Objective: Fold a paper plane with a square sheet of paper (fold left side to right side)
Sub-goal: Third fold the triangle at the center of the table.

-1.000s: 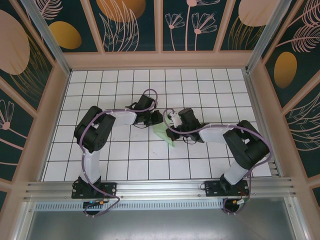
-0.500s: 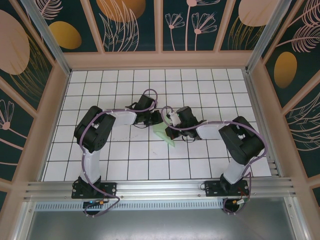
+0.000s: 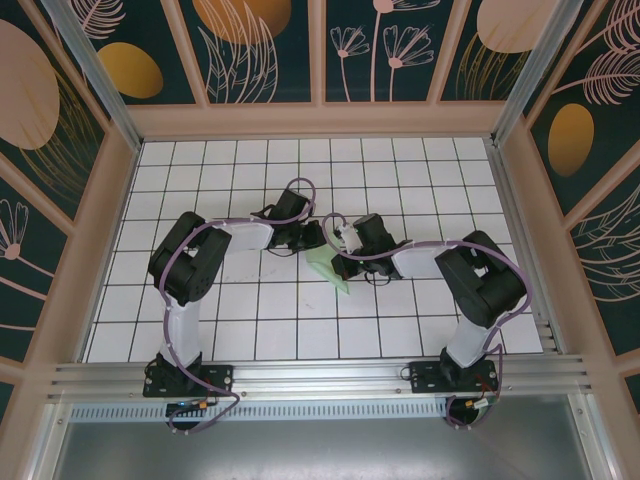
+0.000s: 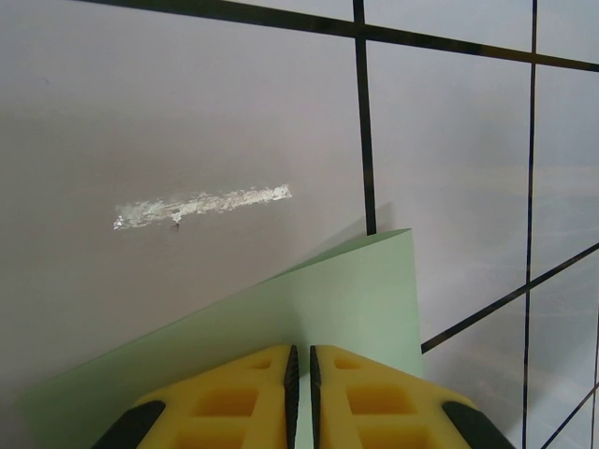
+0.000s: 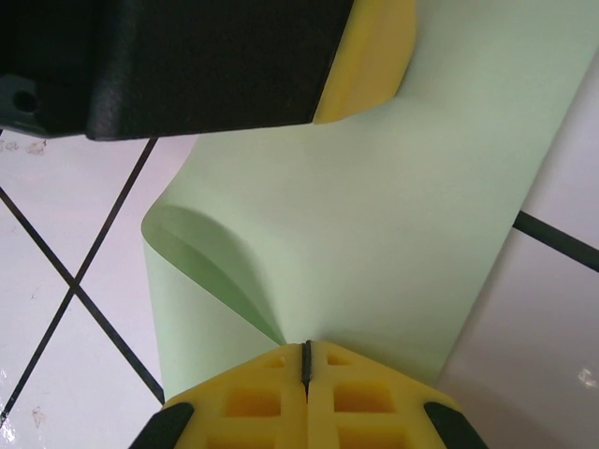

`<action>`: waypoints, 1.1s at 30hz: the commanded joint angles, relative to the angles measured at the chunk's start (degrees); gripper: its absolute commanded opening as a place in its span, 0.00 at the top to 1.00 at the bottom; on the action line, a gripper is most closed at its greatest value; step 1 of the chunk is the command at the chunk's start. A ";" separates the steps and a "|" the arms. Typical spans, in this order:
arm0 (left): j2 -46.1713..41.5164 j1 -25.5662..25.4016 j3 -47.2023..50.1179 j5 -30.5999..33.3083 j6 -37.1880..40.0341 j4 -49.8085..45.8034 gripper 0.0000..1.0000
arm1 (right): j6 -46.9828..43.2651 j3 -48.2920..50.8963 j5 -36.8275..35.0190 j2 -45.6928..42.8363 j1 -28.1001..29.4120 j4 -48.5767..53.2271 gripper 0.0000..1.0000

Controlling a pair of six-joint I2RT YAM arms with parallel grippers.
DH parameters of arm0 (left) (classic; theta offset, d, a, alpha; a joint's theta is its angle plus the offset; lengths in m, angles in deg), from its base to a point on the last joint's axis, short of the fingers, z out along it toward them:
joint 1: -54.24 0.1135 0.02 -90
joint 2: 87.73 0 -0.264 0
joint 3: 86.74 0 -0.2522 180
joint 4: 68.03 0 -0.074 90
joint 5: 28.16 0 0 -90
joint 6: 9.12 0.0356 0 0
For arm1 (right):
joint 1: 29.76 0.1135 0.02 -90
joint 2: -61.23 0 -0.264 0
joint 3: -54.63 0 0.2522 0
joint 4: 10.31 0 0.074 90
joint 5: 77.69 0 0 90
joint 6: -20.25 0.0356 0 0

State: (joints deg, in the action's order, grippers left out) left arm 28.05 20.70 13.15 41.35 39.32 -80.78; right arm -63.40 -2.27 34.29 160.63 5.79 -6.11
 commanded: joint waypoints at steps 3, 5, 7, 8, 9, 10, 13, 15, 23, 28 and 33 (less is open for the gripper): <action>3.00 -0.74 0.08 1.51 0.96 -3.21 0.83 | -0.11 -1.87 0.09 1.09 -0.61 1.69 1.00; 2.96 -0.81 0.20 1.59 0.95 -3.21 0.84 | 0.06 -1.57 0.09 0.93 -0.61 1.54 1.00; 2.98 -0.75 0.17 1.59 0.96 -3.22 0.84 | 0.31 -1.42 0.23 0.60 -0.73 1.22 1.00; 2.99 -0.76 0.21 1.59 0.93 -3.30 0.84 | 0.46 -1.43 0.26 0.61 -0.80 1.27 1.00; 2.98 -0.76 0.17 1.59 1.04 -3.30 0.84 | 0.46 -1.56 0.34 0.52 -0.80 1.38 1.00; 3.02 -0.74 0.12 1.59 0.99 -3.35 0.84 | 0.51 -1.76 0.45 0.47 -0.76 1.51 1.00; 3.13 -0.77 0.12 1.60 1.04 -3.30 0.84 | 0.33 -2.10 0.46 0.25 -0.81 1.83 1.00; 3.13 -0.75 0.17 1.59 0.94 -3.25 0.84 | 0.19 -2.26 0.46 0.18 -0.76 2.04 1.00; 3.15 -0.90 0.17 1.51 0.87 -3.13 0.84 | 0.24 -2.56 0.35 0.90 -0.84 2.31 1.00; 3.02 -0.83 0.25 1.51 0.86 -3.13 0.84 | 0.75 -2.04 -0.20 1.89 -0.84 2.52 1.00; 2.45 -0.89 0.24 1.42 0.87 -3.13 0.82 | 0.94 -2.34 -1.66 3.64 -0.94 4.56 1.00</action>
State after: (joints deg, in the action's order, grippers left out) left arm 28.10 20.70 13.15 41.43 39.32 -80.76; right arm -63.18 -3.71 34.48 161.59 5.31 -4.56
